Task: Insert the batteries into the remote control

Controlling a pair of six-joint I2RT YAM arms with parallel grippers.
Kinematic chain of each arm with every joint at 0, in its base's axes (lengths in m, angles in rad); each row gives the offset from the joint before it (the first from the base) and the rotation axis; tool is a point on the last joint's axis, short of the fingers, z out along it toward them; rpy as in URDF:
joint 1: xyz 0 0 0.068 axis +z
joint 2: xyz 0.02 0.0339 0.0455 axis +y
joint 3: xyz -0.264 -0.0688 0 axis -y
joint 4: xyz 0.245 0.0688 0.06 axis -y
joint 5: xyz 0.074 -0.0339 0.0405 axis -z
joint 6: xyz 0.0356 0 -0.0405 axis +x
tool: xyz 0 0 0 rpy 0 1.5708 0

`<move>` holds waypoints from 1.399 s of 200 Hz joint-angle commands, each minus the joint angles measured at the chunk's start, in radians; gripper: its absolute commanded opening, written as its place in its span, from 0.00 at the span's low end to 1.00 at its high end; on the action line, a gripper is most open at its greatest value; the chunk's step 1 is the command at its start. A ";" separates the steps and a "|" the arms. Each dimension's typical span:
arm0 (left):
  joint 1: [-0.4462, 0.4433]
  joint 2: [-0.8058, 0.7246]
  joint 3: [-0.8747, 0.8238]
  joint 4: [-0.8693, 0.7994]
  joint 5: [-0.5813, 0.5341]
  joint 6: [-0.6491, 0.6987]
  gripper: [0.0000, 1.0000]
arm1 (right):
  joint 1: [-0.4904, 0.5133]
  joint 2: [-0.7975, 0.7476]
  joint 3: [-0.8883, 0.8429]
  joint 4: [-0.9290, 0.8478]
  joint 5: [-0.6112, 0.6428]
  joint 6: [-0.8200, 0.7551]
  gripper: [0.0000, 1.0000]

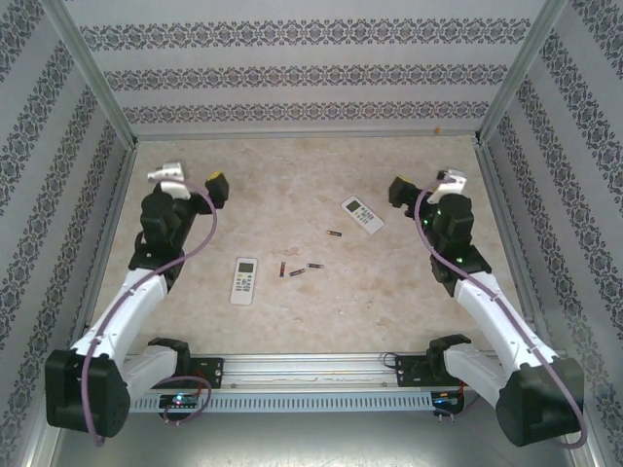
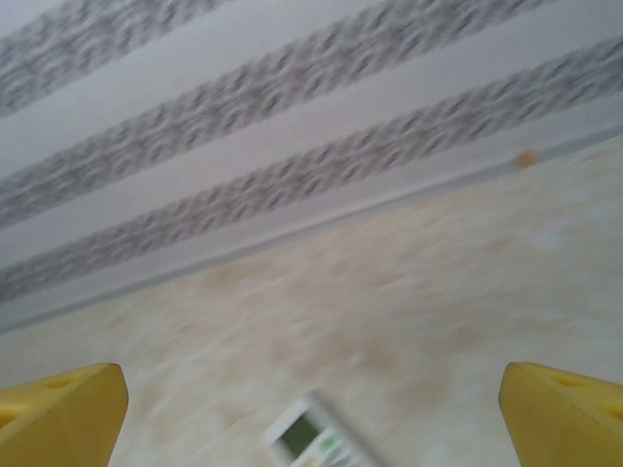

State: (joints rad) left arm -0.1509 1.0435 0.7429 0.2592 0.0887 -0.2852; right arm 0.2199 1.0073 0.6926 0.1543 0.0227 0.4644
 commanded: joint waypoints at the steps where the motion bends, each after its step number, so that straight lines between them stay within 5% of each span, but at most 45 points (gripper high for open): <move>1: -0.137 0.055 0.140 -0.481 0.078 -0.124 1.00 | 0.069 0.092 0.098 -0.285 -0.249 0.078 0.98; 31: -0.281 0.164 0.319 -0.906 0.040 -0.174 1.00 | 0.136 0.192 0.212 -0.413 -0.332 0.065 0.98; 66: -0.315 0.288 0.285 -1.192 0.013 -0.163 1.00 | 0.154 0.221 0.224 -0.426 -0.317 0.058 0.98; 112: -0.314 0.419 0.236 -1.067 0.081 -0.150 1.00 | 0.154 0.235 0.233 -0.423 -0.310 0.050 0.98; 161: -0.287 0.600 0.280 -1.003 -0.019 -0.156 1.00 | 0.156 0.197 0.196 -0.412 -0.283 0.061 0.98; 245: -0.281 0.702 0.248 -0.895 -0.028 -0.149 0.58 | 0.156 0.183 0.223 -0.405 -0.285 0.087 0.98; 280: -0.278 0.634 0.262 -0.895 -0.005 -0.135 0.43 | 0.156 0.167 0.255 -0.394 -0.330 0.122 0.98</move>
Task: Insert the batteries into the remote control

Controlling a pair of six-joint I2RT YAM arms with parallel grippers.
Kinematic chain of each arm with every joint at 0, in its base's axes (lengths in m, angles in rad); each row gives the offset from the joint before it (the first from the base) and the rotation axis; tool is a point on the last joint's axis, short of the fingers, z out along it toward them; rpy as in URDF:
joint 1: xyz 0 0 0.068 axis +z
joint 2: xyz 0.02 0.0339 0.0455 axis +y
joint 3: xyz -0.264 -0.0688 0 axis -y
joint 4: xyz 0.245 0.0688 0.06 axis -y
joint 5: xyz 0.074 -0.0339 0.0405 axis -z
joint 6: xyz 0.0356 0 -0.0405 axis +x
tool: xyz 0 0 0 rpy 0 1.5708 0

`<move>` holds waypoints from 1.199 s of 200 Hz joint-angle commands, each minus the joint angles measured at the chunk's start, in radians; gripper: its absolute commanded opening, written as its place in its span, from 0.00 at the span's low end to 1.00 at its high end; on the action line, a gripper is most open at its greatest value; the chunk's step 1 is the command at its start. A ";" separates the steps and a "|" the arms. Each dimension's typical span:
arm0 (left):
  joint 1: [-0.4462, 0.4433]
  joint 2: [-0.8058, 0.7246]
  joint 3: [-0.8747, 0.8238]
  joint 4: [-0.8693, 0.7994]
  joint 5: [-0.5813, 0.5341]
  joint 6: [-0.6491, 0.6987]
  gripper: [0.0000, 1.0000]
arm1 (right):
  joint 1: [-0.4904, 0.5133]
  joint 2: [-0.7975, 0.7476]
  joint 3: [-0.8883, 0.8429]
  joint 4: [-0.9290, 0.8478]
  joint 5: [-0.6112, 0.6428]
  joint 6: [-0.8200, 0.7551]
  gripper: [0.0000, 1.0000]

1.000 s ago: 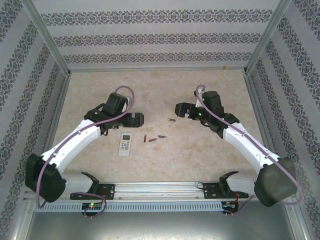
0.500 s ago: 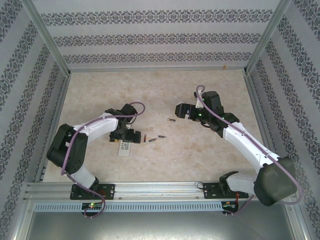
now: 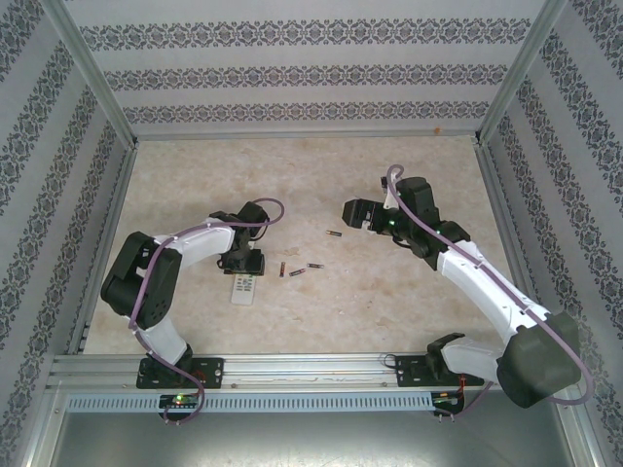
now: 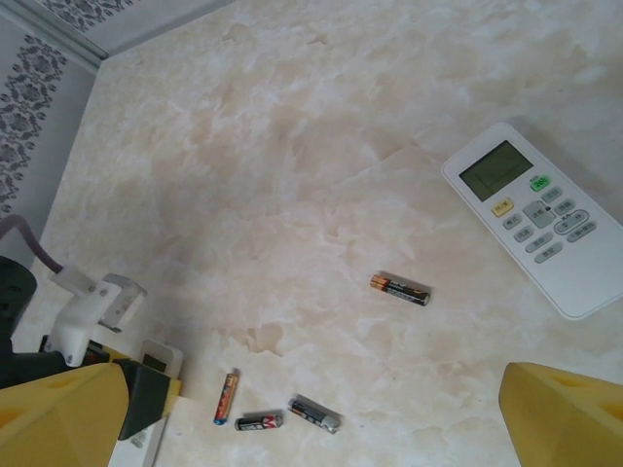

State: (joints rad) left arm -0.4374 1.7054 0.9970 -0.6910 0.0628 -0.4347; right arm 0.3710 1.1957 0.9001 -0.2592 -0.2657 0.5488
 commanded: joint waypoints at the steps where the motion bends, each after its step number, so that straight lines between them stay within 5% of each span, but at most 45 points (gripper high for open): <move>1: 0.008 -0.032 0.009 0.056 0.023 0.015 0.43 | 0.005 -0.022 0.048 0.022 -0.044 0.038 0.98; 71: 0.054 -0.304 0.239 0.413 0.581 0.011 0.39 | 0.062 -0.009 0.093 0.408 -0.443 0.112 0.98; 110: 0.063 -0.283 0.309 0.896 0.853 -0.300 0.39 | 0.089 0.047 0.163 0.531 -0.563 0.214 0.98; 158: 0.061 -0.226 0.368 1.319 0.953 -0.630 0.38 | 0.103 0.080 0.197 0.657 -0.605 0.323 0.97; 240: 0.061 -0.208 0.361 1.428 0.975 -0.737 0.38 | 0.131 0.067 0.224 0.683 -0.584 0.341 0.42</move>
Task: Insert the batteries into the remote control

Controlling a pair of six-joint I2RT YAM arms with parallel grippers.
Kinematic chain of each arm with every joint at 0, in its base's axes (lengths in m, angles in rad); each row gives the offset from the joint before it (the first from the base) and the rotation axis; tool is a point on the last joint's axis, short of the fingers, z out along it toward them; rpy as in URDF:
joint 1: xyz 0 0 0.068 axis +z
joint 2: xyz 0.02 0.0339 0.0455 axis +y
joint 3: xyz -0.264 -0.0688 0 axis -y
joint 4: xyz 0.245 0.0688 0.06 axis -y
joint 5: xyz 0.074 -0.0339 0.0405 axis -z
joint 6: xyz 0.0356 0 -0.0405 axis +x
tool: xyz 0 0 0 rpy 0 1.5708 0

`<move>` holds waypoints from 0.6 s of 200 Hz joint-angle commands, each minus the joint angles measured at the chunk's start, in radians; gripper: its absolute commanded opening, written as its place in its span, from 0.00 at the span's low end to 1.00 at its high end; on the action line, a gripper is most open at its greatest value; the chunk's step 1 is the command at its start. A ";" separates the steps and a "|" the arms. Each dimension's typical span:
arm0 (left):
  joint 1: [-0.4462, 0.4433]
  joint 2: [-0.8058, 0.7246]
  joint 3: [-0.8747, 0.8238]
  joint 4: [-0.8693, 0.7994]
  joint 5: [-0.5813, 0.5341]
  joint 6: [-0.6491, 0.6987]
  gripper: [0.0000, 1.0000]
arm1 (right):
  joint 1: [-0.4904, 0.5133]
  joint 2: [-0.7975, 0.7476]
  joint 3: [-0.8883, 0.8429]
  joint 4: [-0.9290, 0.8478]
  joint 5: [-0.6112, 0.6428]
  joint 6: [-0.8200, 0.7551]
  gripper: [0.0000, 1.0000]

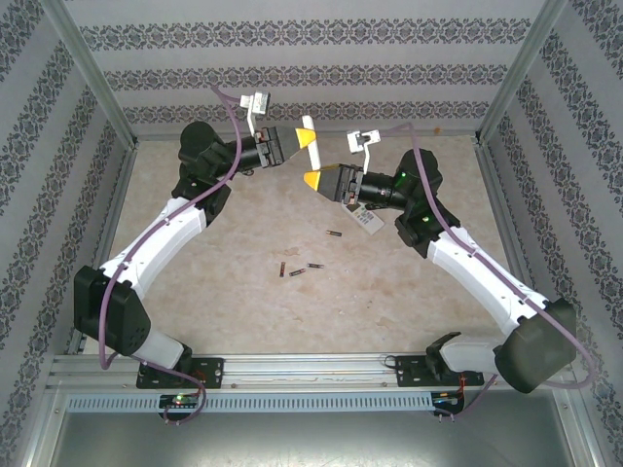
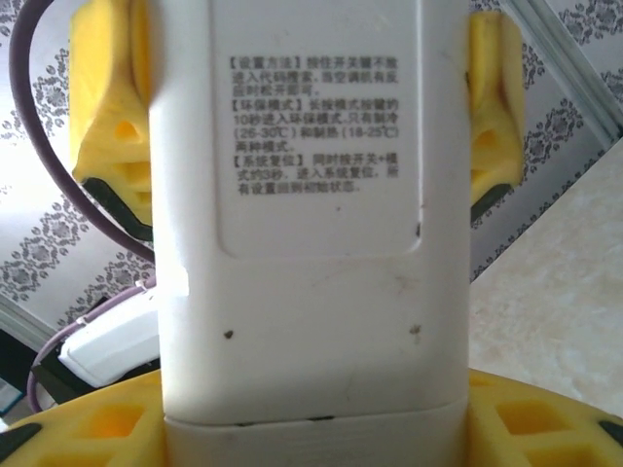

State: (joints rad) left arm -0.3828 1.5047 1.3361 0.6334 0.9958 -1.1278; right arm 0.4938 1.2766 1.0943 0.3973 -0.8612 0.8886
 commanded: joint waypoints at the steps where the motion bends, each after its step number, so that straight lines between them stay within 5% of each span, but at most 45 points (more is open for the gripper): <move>1: 0.006 -0.008 0.022 0.102 0.041 -0.043 0.39 | 0.008 -0.014 0.031 0.026 0.012 0.000 0.41; 16: 0.006 -0.015 0.021 0.065 0.038 -0.020 0.44 | 0.007 -0.019 0.037 -0.002 0.035 -0.029 0.34; 35: 0.006 -0.059 0.002 -0.082 -0.017 0.087 0.88 | 0.003 -0.026 0.039 -0.074 0.095 -0.125 0.33; 44: 0.006 -0.108 -0.012 -0.225 -0.077 0.174 1.00 | -0.003 -0.031 0.046 -0.153 0.143 -0.247 0.33; 81: 0.006 -0.306 0.000 -0.879 -0.547 0.402 1.00 | 0.115 -0.018 0.042 -0.393 0.741 -0.943 0.31; 98: 0.007 -0.321 0.018 -0.981 -0.546 0.414 1.00 | 0.185 0.032 0.074 -0.407 0.918 -1.084 0.31; 120: 0.007 -0.308 -0.002 -0.967 -0.435 0.371 0.93 | 0.234 0.077 0.119 -0.416 0.915 -1.118 0.33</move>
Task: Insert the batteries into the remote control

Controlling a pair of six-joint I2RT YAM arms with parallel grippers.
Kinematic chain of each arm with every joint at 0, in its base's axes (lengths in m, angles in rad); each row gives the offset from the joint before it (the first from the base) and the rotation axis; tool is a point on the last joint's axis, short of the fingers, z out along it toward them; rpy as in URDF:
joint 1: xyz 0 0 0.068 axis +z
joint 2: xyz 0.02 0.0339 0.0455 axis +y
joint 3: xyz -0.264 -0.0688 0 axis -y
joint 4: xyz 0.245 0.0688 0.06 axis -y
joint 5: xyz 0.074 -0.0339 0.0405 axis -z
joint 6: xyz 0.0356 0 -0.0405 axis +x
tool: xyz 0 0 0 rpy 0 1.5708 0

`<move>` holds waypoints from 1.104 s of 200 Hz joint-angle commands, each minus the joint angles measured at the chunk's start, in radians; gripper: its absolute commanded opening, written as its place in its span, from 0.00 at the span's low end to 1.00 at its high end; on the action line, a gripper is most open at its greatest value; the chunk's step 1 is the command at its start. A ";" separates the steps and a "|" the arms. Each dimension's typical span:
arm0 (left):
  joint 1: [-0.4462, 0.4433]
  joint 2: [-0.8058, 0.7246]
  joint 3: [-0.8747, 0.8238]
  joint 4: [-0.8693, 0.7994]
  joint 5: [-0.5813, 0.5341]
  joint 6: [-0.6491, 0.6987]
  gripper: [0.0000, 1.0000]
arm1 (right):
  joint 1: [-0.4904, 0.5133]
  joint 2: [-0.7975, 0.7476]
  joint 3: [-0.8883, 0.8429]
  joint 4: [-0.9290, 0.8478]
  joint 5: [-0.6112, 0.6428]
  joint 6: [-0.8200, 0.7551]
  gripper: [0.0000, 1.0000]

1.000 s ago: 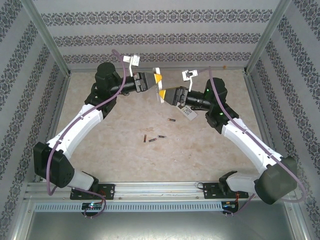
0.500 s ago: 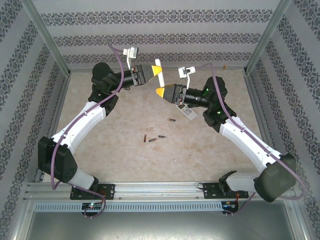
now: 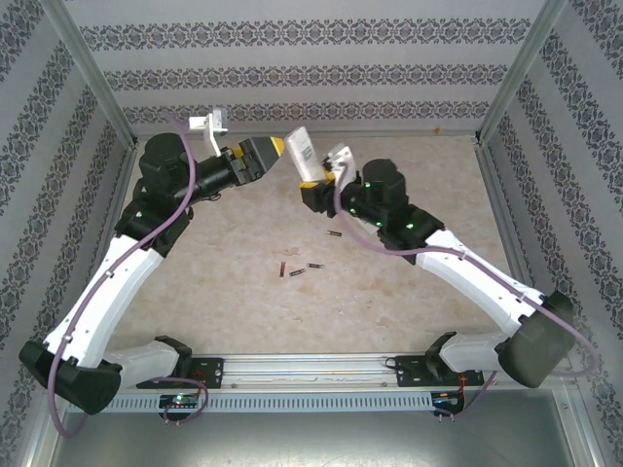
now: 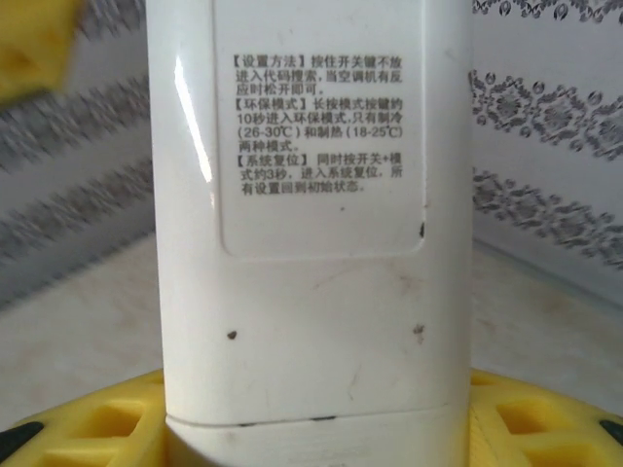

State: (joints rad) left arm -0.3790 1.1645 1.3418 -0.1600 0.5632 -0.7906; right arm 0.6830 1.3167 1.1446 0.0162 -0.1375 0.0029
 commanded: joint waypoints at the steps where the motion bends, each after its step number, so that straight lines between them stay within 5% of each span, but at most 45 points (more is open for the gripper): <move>1: 0.003 0.033 -0.009 -0.170 0.000 0.030 0.93 | 0.047 0.039 0.069 -0.034 0.188 -0.233 0.33; 45: 0.002 0.066 -0.095 0.024 0.110 -0.083 0.66 | 0.095 0.088 0.098 -0.033 0.090 -0.171 0.34; 89: 0.002 0.096 -0.121 0.066 0.142 -0.088 0.25 | 0.096 0.108 0.085 -0.042 -0.015 -0.101 0.34; 116: 0.002 0.080 -0.138 0.086 0.124 -0.021 0.12 | 0.094 0.097 0.097 -0.056 -0.062 -0.056 0.46; 134: 0.002 0.063 -0.162 0.110 0.100 0.068 0.09 | 0.055 0.067 0.110 -0.017 -0.153 0.104 0.74; 147: 0.002 0.050 -0.182 0.123 0.072 0.138 0.09 | -0.021 0.053 0.107 0.062 -0.235 0.381 0.84; 175: 0.003 0.006 -0.287 0.297 0.015 0.159 0.09 | -0.138 0.063 0.065 0.182 -0.320 0.890 0.83; 221: 0.002 -0.003 -0.379 0.496 -0.005 0.112 0.05 | -0.075 0.109 -0.034 0.313 -0.329 1.038 0.62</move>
State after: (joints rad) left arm -0.3729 1.1725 0.9852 0.1493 0.5724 -0.6842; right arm 0.5735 1.3987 1.1545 0.1974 -0.3954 0.8383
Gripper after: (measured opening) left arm 0.195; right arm 0.673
